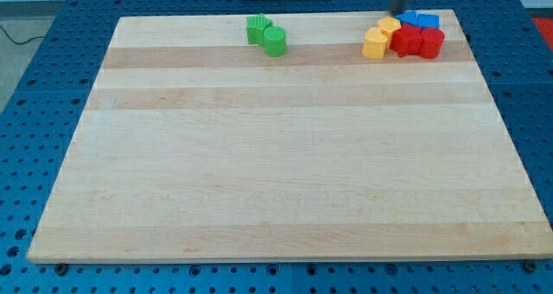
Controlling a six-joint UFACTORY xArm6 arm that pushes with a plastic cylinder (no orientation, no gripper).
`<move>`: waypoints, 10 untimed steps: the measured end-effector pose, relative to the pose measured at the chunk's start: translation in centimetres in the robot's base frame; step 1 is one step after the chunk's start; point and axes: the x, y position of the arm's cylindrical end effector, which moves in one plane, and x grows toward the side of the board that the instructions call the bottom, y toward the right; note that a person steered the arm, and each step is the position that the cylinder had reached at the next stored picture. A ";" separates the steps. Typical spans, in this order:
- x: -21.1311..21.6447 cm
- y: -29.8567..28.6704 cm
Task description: Push the blue triangle towards the right of the green circle
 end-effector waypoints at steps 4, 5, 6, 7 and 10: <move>6.0 9.3; 6.0 6.7; 4.4 2.1; 2.7 -3.2; 2.0 -7.8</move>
